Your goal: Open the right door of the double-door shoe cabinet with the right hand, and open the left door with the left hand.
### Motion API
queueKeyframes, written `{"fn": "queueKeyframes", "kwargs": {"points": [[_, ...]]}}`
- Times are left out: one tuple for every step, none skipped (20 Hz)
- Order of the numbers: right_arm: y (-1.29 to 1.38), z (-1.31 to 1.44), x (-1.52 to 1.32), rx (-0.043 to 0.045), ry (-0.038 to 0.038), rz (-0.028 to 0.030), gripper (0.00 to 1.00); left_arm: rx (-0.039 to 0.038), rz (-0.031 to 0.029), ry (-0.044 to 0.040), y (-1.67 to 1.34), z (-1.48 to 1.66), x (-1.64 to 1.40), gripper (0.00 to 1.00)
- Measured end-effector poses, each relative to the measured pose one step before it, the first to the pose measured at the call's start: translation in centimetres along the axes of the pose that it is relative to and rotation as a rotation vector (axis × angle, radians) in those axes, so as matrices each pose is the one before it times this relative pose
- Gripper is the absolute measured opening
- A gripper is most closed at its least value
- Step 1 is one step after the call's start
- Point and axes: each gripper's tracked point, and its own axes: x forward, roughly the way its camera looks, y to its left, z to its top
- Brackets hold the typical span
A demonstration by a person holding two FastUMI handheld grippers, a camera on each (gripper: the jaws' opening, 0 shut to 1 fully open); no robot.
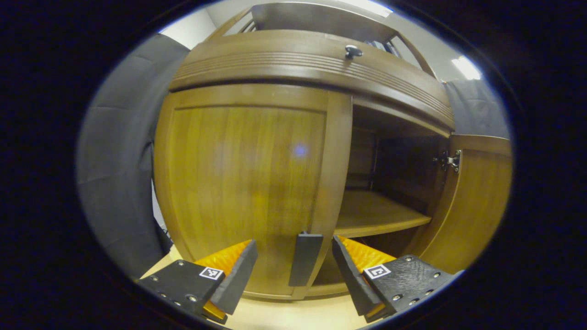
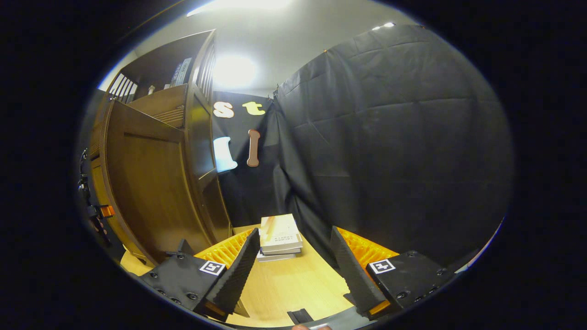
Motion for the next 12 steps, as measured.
{"fn": "queueKeyframes", "kwargs": {"points": [[-0.162,0.124,-0.161,-0.0039,-0.00428,-0.01662,1.0,-0.00507,-0.00709,0.00562,0.177,-0.694,0.565,0.96],[-0.124,-0.023,-0.239,-0.00418,-0.00279,-0.01596,1.0,-0.00624,-0.00824,0.00636,-0.023,-0.451,0.527,0.96],[-0.205,-0.06,-0.061,-0.00263,0.00004,-0.01627,0.98,-0.00523,-0.00566,0.00415,-0.392,-0.095,0.468,0.92],[-0.249,-0.304,-0.055,0.00321,0.00707,-0.01891,0.98,-0.00385,0.00004,0.01002,-0.192,-0.275,0.471,0.88],[0.123,-0.152,0.035,0.01429,0.0082,-0.00622,0.98,-0.00612,-0.00985,0.01546,0.021,-0.463,0.545,0.72],[0.44,-0.027,-0.049,0.01486,0.00479,0.00544,0.92,-0.00476,-0.01035,0.01069,-0.137,-0.552,0.05,0.72],[0.468,-0.137,0.087,0.00414,0.00684,0.00633,0.98,-0.00418,-0.00468,0.00896,-0.022,-0.627,0.202,0.71],[0.069,-0.217,-0.15,-0.00694,0.00255,0.00129,0.98,-0.00293,-0.00871,0.00931,-0.144,-0.294,0.124,0.7],[0.003,0.259,0.002,-0.01112,-0.00835,-0.00388,0.98,-0.00925,-0.0031,0.00396,-0.343,-0.394,-0.024,0.6],[-0.069,0.286,0.003,-0.00893,-0.00942,-0.00188,0.98,0.00175,0.00573,-0.00282,-0.116,0.045,-0.117,0.51],[0.088,0.226,0.112,-0.00401,-0.00424,0.0012,0.98,0.00807,0.00087,0.00382,-0.058,-0.124,0.205,0.42],[0.113,0.027,0.084,-0.00159,-0.002,0.00201,0.98,0.02413,0.005,-0.01031,-0.122,-0.011,-0.053,0.38]]}}
